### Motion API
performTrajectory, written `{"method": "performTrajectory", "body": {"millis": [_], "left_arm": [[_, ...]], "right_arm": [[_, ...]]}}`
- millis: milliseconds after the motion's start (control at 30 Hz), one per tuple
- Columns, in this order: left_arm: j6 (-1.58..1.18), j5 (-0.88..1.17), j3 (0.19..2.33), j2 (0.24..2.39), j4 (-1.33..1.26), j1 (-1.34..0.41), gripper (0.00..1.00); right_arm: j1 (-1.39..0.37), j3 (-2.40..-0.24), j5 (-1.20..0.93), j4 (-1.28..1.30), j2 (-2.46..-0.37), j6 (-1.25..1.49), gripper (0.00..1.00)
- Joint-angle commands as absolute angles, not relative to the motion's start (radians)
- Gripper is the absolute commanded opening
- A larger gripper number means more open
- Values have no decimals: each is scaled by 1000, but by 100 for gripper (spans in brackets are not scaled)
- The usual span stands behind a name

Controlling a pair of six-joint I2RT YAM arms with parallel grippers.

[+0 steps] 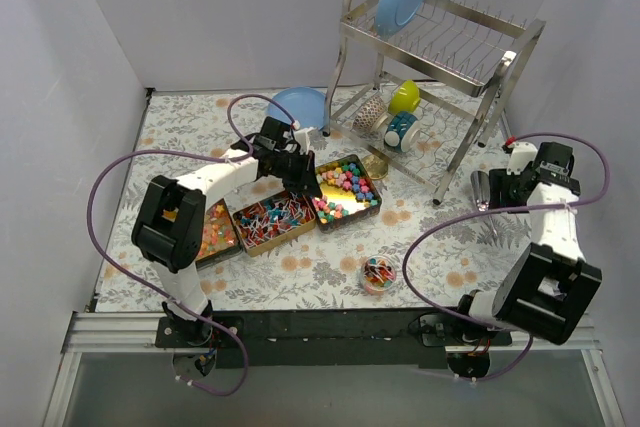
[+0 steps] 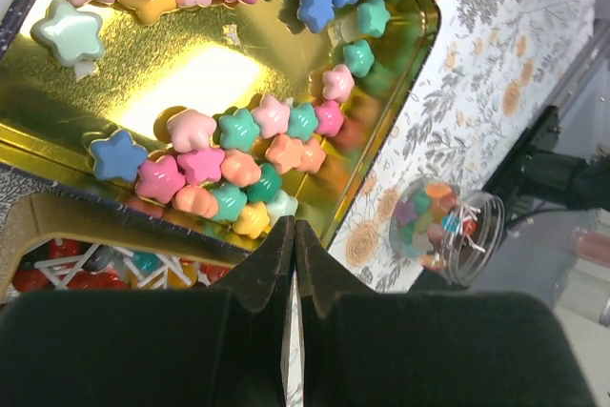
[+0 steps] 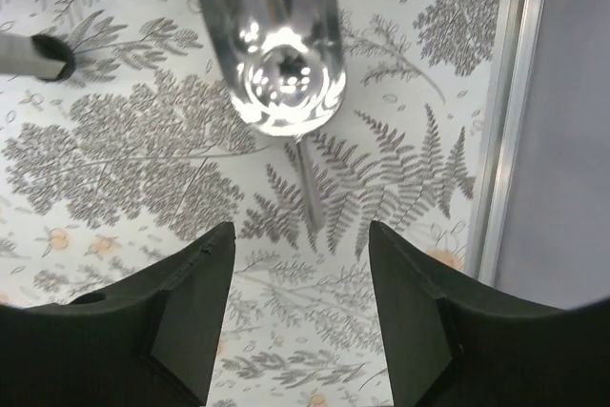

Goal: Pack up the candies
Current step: Place the spatula at the center of the board, then move the storage box to the center of the board.

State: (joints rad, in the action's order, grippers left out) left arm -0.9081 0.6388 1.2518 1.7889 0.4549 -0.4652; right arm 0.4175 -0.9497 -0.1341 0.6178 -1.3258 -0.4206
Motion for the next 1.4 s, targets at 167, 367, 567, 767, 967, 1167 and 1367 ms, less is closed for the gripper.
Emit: {"method": "performTrajectory", "body": {"millis": [167,367,567,767,967,1167,1367], "left_arm": [[-1019,344,1266,1809,440,-546,0],[-934,302,1279,1829,534,-538,0],[-864,258,1229,1763,581,-528,0],[-805,244,1161,1733,647,-438,0],[-770,238,1092,1680,644,-328,0],[-764,218,1049,1637,634,-311,0],[-807,299,1109,1545,644,-288,0]], "right_arm": [[417,-916,-255,761,-1109,-379,98],[417,-916,-322,776,-1071,-380,98],[417,-920,-380,796,-1049,-394,98],[402,-945,-482,824,-1054,-455,98],[290,-1008,-630,865,-1054,-566,98],[21,-1020,-626,795,-1009,-578,95],[-205,-1057,-485,631,-1126,-526,78]]}}
